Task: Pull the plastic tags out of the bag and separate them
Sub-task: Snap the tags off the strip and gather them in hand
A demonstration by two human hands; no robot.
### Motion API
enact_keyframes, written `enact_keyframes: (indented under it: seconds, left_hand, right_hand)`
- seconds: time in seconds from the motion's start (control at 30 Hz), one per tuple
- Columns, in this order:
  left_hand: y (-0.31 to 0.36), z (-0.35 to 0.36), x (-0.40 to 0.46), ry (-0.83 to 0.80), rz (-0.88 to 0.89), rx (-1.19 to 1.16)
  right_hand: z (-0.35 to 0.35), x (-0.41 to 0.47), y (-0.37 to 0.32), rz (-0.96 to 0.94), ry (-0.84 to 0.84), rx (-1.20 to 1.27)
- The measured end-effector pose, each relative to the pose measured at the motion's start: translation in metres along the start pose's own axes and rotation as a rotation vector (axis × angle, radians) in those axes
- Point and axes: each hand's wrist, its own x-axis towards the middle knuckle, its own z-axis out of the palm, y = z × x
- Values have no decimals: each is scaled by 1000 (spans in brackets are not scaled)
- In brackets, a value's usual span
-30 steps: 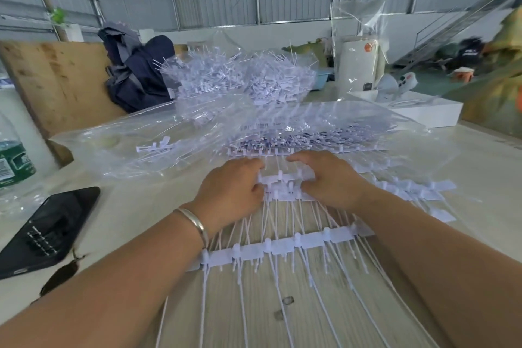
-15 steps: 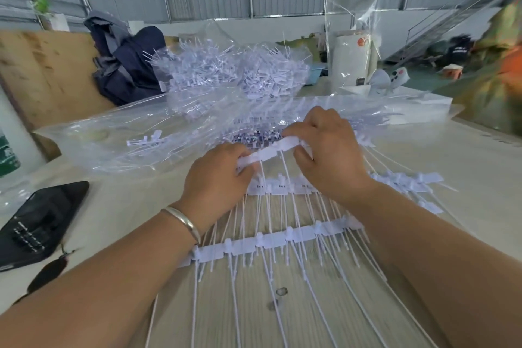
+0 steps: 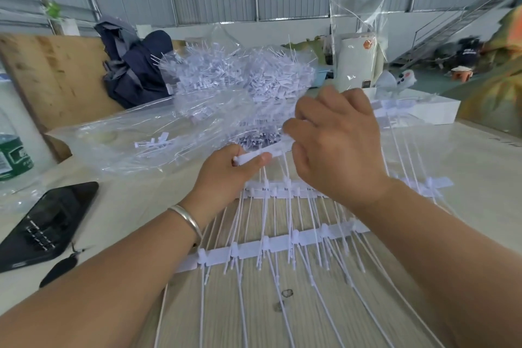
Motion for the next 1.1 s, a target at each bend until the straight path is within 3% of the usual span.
enact_keyframes:
  seconds: [0.17,0.27,0.33,0.43,0.53,0.63,0.77,0.93,1.1]
  left_hand:
    - [5,-8,-3,-116,-34,-232]
    - [9,-8,-4,-161,-85,-511]
    - [13,-10,-3,-201,-164,-746]
    - [16,-17,1,-300,-226,-961]
    - [14,-17,1,-331,-219,-909]
    - [11,-12,-2,-292,-180,-748]
    - [11,-9,-5,-256,-143,-575]
    - [11,-7,-6,-151,-210,-428]
    - [15,-12,-6,-314,-229,-795]
  right_hand:
    - [15,-8,18,206,-408,-143]
    - [29,-15,24,260,-562,-151]
    - [36,-20,26,301,-602,-89]
    - [42,-26,23,404,-470,357]
    - [41,-27,14,581,-349,888]
    - [40,-26,6,719,-381,1247]
    - [47,-29,4,698,-571,1137]
    - [50,-29,11,779,-575,1121]
    - [48,-32,12,724,-591,1087]
